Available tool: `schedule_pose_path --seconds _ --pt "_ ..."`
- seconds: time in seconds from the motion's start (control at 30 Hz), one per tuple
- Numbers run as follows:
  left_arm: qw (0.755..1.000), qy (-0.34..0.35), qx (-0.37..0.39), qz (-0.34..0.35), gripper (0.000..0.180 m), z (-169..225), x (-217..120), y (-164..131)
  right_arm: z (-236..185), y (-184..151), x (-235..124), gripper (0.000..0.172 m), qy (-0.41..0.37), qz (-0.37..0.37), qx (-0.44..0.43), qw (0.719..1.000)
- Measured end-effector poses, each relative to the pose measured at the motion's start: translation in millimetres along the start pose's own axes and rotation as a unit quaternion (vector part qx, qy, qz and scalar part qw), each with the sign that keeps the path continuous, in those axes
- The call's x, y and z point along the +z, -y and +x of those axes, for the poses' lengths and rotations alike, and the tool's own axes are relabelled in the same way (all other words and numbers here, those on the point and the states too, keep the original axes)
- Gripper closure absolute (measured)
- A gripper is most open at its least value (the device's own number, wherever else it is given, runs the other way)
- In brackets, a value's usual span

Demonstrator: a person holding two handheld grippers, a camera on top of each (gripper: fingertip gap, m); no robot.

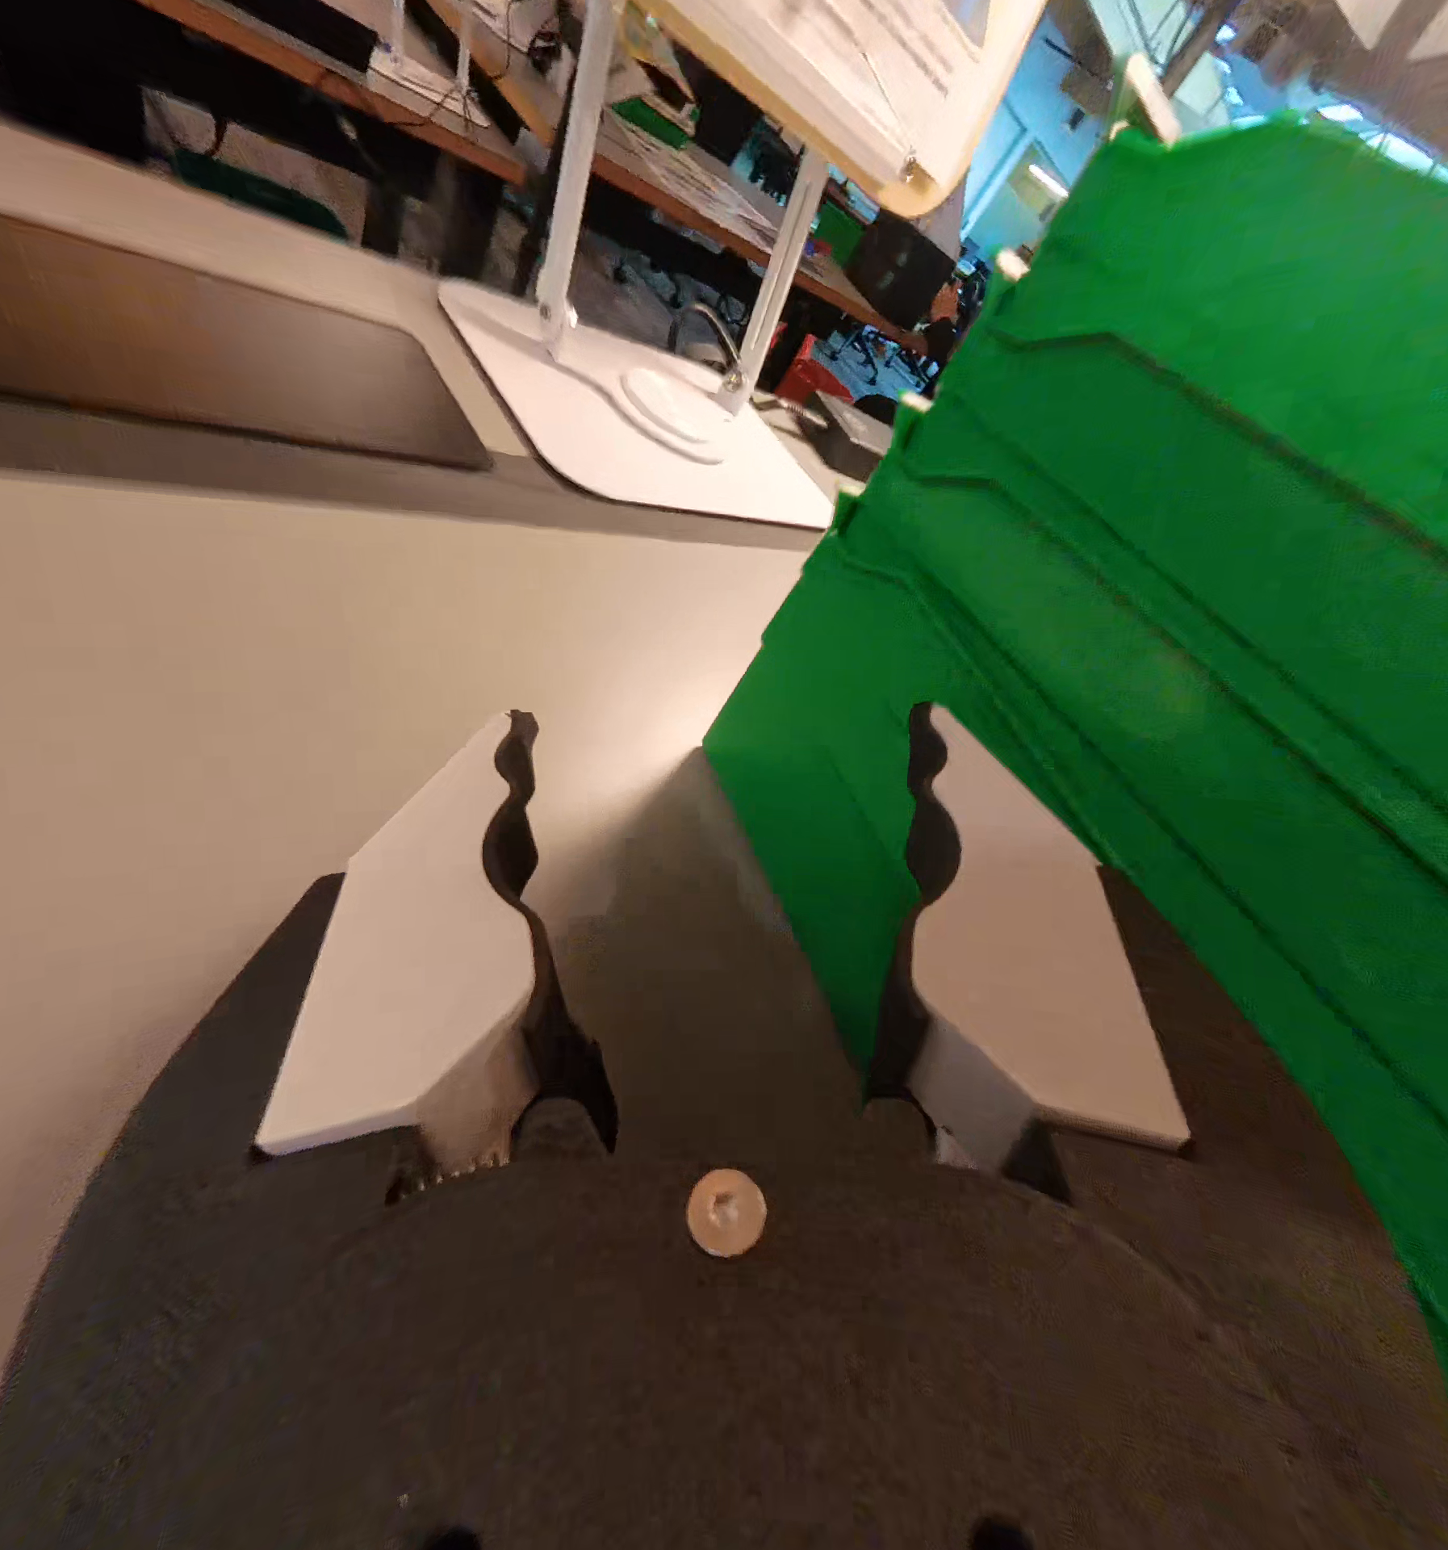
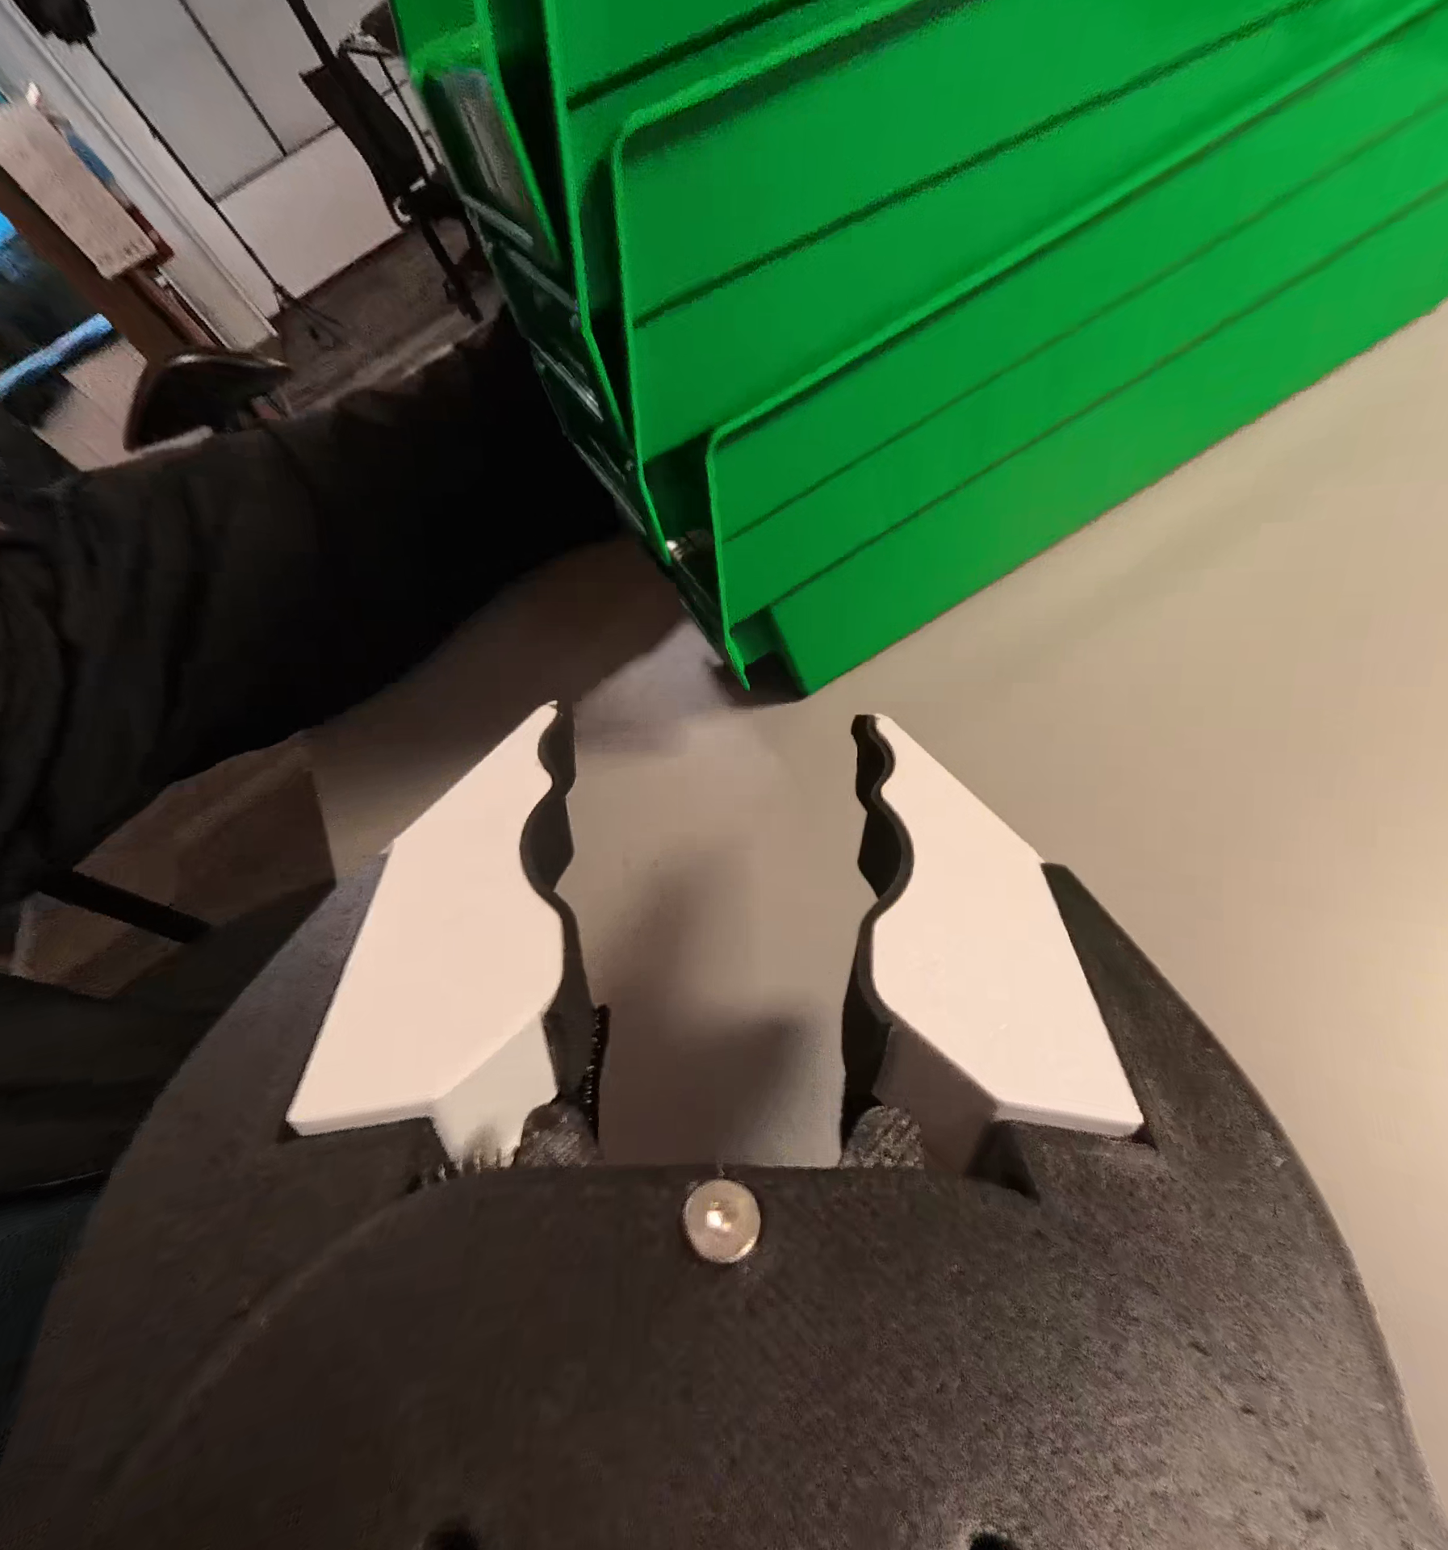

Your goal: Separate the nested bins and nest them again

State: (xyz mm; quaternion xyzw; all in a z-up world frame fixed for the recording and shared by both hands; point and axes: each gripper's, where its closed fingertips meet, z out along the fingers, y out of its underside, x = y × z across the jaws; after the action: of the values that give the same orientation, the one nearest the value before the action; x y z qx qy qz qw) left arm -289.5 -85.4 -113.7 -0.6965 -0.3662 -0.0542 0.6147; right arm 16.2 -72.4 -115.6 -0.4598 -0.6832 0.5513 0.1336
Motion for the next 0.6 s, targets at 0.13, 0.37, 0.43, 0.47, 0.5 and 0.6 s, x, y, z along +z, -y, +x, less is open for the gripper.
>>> schedule_pose_path --seconds 0.13,0.37,0.43,0.47,0.5,0.6 --pt "0.999 -0.019 -0.026 0.036 0.091 0 -9 10 6 13 15 0.101 -0.026 0.009 -0.023 0.999" --pt "0.997 -0.045 -0.05 0.028 0.091 3 -12 7 5 4 52 0.099 -0.071 -0.043 -0.105 0.991" --pt "0.998 -0.044 -0.039 0.02 0.092 5 -10 4 10 2 58 0.111 -0.097 -0.056 -0.111 0.987" --pt "0.998 -0.045 -0.039 0.019 0.092 7 -9 3 14 5 57 0.119 -0.111 -0.049 -0.108 0.987" --pt "0.998 -0.047 -0.042 0.019 0.092 8 -9 2 15 7 57 0.127 -0.113 -0.043 -0.103 0.987" --pt "0.998 -0.047 -0.042 0.023 0.093 12 -11 0 22 7 50 0.139 -0.126 -0.038 -0.088 0.987"
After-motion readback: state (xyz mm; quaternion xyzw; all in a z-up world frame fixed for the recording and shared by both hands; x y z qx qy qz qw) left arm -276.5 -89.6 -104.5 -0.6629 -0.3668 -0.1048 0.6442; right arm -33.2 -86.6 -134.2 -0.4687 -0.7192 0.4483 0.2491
